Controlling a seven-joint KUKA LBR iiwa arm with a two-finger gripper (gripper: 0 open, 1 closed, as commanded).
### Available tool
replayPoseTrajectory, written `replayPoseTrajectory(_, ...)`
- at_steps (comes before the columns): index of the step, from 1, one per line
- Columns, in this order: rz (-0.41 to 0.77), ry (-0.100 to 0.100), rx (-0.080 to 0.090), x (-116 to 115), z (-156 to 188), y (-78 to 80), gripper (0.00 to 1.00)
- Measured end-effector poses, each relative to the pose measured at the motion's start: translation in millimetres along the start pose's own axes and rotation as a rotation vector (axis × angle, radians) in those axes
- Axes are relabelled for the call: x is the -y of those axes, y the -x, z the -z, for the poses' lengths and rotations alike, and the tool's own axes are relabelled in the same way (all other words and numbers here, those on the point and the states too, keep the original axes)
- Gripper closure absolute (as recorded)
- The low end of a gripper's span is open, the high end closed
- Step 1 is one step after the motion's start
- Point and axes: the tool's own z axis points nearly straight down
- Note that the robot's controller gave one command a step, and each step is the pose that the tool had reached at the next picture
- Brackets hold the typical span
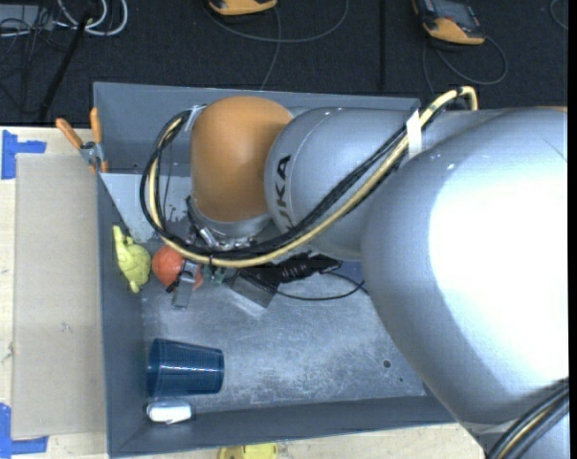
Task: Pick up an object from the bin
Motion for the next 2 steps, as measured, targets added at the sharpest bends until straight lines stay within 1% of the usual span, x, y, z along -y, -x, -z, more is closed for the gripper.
replayPoseTrajectory(1, 0.0, 0.005, 0.007, -1.1, 15.8, 1.7, 1.0)
replayPoseTrajectory(2, 0.0, 0.007, 0.009, -1.3, 23.9, 2.2, 1.0)
